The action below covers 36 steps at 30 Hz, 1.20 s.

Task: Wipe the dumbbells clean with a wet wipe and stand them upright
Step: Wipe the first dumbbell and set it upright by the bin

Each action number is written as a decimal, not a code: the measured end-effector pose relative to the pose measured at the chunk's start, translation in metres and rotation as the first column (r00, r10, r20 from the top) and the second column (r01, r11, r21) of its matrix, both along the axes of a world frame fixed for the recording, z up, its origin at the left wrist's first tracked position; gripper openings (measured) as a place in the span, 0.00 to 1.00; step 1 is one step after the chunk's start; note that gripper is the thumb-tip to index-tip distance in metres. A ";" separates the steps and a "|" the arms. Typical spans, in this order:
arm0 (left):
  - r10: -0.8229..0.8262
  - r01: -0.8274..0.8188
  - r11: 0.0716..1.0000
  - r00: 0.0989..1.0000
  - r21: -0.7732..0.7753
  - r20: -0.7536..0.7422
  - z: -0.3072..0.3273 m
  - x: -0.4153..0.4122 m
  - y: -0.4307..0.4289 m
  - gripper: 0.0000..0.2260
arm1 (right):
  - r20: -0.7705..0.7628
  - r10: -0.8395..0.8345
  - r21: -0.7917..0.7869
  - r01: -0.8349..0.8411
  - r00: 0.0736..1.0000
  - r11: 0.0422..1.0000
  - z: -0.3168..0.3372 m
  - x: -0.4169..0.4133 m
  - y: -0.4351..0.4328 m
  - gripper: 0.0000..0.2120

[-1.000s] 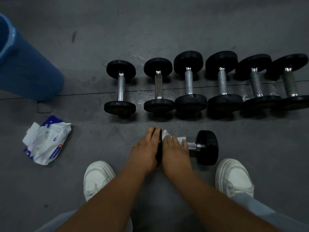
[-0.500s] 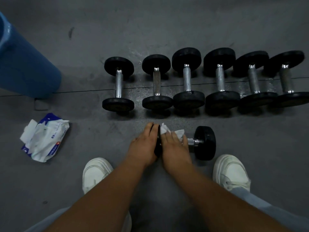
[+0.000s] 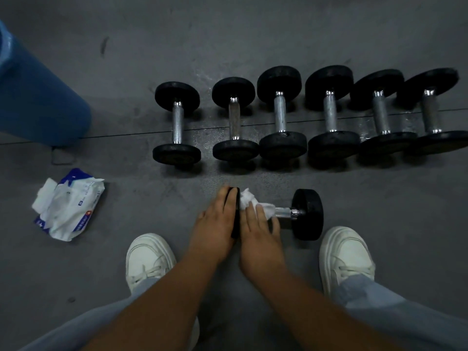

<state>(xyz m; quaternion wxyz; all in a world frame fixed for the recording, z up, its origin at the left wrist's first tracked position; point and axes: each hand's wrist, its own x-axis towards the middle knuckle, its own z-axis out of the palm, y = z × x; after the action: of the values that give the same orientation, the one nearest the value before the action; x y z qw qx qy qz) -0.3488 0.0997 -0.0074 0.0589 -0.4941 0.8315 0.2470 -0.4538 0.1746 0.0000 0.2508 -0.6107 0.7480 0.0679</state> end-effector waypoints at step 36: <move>-0.071 0.069 0.997 0.986 0.016 0.154 0.011 0.010 0.028 0.40 | 0.046 0.054 0.093 -0.058 0.997 0.994 0.017 0.004 0.020 0.32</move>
<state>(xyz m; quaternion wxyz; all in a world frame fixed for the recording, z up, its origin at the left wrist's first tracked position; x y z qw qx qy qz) -0.3388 0.1281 0.0039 0.1344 -0.4818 0.8401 0.2100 -0.4498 0.1944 0.0173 0.2936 -0.6202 0.7210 0.0970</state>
